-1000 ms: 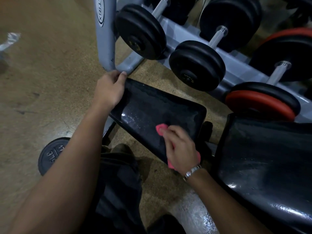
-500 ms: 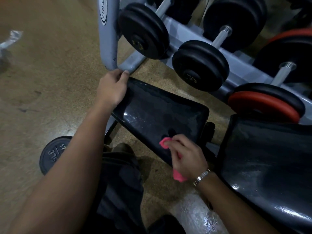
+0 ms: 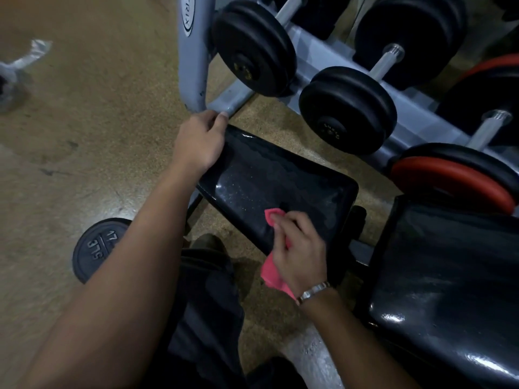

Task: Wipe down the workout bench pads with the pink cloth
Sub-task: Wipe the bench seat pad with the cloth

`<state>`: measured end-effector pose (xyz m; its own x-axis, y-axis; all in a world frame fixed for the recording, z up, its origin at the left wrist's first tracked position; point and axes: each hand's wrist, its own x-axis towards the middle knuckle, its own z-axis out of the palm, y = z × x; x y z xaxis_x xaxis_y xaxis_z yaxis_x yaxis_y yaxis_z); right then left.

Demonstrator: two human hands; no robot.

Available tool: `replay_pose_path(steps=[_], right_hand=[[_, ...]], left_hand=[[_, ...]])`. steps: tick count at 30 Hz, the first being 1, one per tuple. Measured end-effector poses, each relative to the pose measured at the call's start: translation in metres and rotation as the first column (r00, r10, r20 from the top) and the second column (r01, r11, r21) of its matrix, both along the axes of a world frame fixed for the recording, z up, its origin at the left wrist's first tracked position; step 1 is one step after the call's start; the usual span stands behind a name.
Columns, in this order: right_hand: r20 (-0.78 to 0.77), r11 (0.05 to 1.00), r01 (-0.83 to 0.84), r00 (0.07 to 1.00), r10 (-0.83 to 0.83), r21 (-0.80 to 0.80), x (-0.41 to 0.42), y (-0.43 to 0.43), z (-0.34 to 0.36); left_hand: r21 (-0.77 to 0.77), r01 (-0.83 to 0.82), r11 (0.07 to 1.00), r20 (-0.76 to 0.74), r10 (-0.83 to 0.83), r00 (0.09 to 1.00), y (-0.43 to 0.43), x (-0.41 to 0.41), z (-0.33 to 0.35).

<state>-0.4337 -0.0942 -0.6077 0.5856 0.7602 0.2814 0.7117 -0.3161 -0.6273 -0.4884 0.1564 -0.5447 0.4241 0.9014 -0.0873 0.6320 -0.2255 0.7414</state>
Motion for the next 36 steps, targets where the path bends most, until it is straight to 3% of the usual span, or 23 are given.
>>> replay_pose_path(steps=[5, 10, 15, 17, 21, 26, 28, 32, 36], right_hand=[[0.059, 0.950, -0.307, 0.949, 0.310, -0.058, 0.013, -0.016, 0.006], [-0.017, 0.999, -0.036, 0.999, 0.036, 0.000, 0.015, 0.020, 0.008], [0.033, 0.927, -0.368, 0.928, 0.371, -0.071, 0.017, -0.003, 0.009], [0.047, 0.940, -0.335, 0.940, 0.338, -0.070, 0.037, 0.001, 0.010], [-0.016, 0.996, -0.092, 0.996, 0.091, -0.018, 0.024, 0.026, 0.011], [0.047, 0.892, -0.442, 0.893, 0.448, -0.095, 0.028, 0.003, 0.009], [0.066, 0.914, -0.392, 0.914, 0.399, -0.103, 0.049, 0.010, 0.012], [-0.016, 0.998, -0.061, 0.998, 0.061, -0.012, 0.033, 0.036, 0.011], [-0.028, 0.948, -0.309, 0.951, 0.308, -0.074, 0.031, 0.018, 0.012]], left_hand=[[-0.002, -0.009, 1.000, 0.006, 0.009, 1.000, 0.002, -0.001, -0.002], [-0.008, -0.011, 1.000, 0.004, 0.011, 1.000, 0.002, -0.002, -0.001], [0.004, -0.025, 1.000, -0.002, 0.025, 1.000, 0.003, -0.001, -0.002], [0.002, -0.029, 1.000, 0.008, 0.029, 1.000, 0.003, -0.001, -0.003], [0.004, -0.036, 0.999, -0.011, 0.036, 0.999, 0.004, 0.001, -0.005], [0.005, -0.038, 0.999, -0.005, 0.038, 0.999, 0.008, 0.001, -0.007], [-0.001, -0.038, 0.999, 0.006, 0.038, 0.999, 0.009, 0.001, -0.007], [0.004, -0.042, 0.999, -0.007, 0.042, 0.999, 0.009, 0.002, -0.008], [0.013, -0.050, 0.999, -0.002, 0.051, 0.999, 0.009, 0.003, -0.007]])
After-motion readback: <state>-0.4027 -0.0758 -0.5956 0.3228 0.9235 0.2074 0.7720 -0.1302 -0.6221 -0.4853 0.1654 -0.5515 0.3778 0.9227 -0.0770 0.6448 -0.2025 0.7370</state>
